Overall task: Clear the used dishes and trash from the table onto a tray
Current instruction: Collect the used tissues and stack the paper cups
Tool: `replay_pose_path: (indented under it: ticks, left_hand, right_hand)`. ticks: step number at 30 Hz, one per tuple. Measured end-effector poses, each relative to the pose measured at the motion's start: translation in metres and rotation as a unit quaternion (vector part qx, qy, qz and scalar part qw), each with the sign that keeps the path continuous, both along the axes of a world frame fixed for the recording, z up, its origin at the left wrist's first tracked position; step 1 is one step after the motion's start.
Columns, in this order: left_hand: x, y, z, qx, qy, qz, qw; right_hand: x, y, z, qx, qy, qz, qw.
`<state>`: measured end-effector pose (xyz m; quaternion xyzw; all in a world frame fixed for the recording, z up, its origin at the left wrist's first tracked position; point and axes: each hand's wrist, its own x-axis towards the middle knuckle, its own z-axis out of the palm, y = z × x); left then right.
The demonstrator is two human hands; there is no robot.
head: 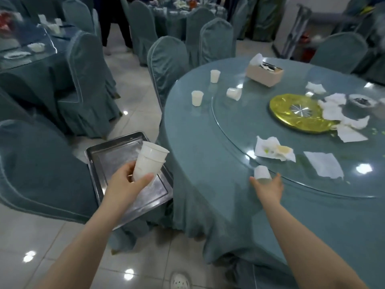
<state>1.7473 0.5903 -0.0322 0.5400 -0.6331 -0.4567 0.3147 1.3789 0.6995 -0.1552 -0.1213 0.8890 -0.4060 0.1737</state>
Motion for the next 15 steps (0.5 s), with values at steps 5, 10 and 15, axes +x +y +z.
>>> replay_pose_path:
  ticks: [5,10,15]
  left_hand:
    - [-0.014,-0.053,-0.010,0.023,-0.023,-0.028,0.999]
    - [-0.035,-0.106,-0.029,0.043,-0.045,-0.082,0.995]
    - [-0.046,-0.162,-0.036,0.034,-0.079,-0.164,0.983]
  right_hand:
    - [-0.002,-0.030,-0.027,0.023,0.001,-0.089,0.996]
    - [0.023,-0.054,-0.026,-0.015,-0.040,-0.042,0.998]
    - [0.055,-0.093,0.013,-0.098,-0.066,0.050,0.992]
